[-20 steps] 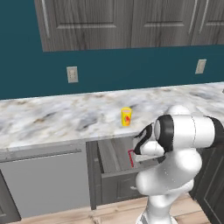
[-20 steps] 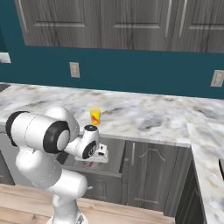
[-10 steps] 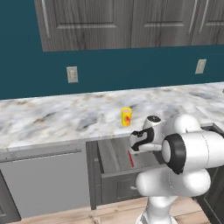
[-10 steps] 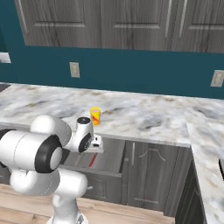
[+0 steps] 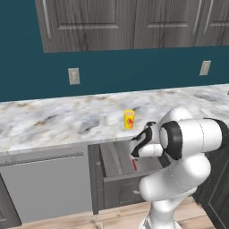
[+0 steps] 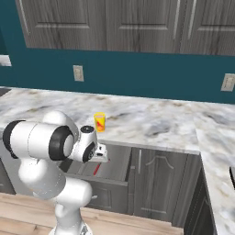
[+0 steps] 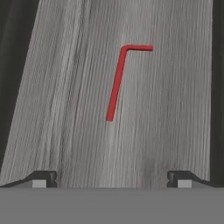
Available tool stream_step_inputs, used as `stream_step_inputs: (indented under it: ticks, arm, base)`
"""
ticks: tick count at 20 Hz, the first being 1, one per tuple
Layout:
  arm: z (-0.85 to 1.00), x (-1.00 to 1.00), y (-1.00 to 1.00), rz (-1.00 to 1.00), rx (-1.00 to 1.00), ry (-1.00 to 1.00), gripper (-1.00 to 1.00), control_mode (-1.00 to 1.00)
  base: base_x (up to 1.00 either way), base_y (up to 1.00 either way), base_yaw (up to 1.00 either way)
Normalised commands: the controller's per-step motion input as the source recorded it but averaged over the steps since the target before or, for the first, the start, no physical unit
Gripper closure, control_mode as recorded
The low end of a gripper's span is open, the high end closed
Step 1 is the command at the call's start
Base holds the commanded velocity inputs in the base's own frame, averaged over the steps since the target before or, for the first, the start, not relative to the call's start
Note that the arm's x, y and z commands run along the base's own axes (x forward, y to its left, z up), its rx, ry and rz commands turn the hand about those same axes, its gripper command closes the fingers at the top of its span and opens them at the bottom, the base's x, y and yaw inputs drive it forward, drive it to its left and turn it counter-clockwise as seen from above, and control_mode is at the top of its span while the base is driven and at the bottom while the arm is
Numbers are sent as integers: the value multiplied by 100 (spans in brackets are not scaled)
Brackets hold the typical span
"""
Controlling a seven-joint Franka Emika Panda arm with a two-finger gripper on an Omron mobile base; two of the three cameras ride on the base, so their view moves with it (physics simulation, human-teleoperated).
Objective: Pick up the straw from the left drawer and put it inside the smoothie cup.
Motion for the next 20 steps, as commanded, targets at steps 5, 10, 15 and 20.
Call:
stream_step_inputs:
  ticks: [5, 10, 15, 20]
  arm:
    - [-36, 22, 7, -7, 0, 0, -100, -100]
    - [-26, 23, 3, -5, 0, 0, -100, -100]
    - [-9, 19, 0, -3, 0, 0, -100, -100]
    - [-12, 23, 0, -3, 0, 0, -100, -100]
  base:
    - [0, 0, 0]
    - [0, 0, 0]
    - [0, 0, 0]
    - [0, 0, 0]
